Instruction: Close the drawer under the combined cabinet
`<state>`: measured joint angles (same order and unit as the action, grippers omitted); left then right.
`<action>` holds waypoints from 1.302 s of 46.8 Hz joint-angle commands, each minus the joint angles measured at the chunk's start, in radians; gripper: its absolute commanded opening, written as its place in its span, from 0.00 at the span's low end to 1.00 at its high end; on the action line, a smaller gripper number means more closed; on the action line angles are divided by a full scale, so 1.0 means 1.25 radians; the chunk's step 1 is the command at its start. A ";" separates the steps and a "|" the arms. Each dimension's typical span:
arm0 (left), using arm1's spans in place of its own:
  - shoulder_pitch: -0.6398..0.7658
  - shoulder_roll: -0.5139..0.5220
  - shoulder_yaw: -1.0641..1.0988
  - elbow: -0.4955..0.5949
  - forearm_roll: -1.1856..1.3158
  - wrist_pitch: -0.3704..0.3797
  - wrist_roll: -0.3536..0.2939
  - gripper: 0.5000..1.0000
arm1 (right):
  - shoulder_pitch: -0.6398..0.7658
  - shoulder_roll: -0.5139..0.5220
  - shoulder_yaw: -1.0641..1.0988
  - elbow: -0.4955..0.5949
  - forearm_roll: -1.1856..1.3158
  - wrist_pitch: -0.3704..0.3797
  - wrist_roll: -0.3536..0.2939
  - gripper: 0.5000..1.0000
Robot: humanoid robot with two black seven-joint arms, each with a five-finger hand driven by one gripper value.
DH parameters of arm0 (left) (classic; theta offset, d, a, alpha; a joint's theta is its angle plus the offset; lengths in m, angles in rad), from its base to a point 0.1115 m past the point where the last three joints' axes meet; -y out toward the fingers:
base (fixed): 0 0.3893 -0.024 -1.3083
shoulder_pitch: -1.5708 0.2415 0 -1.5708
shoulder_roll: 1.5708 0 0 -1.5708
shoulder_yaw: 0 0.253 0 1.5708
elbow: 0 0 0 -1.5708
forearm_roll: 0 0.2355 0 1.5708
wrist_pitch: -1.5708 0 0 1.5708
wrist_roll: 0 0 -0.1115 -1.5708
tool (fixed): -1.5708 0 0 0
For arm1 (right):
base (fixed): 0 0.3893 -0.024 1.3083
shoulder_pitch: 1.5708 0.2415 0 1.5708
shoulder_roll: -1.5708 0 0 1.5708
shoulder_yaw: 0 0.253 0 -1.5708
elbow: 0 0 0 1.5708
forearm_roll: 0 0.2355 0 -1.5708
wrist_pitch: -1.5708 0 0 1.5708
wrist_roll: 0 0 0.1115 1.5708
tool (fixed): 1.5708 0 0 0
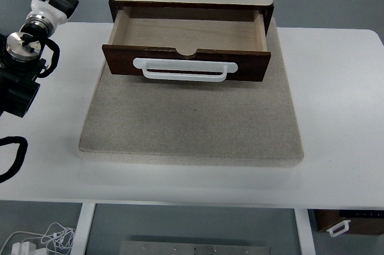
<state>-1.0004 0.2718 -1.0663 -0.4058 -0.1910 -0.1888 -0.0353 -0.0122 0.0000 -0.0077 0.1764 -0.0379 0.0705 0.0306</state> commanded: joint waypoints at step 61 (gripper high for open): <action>-0.143 0.224 0.005 -0.285 0.148 0.010 0.000 0.99 | 0.001 0.000 0.000 0.000 0.000 0.000 0.000 0.90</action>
<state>-1.1798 0.5338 -1.0604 -0.7155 -0.0207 -0.1767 -0.0351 -0.0110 0.0000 -0.0077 0.1764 -0.0382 0.0706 0.0308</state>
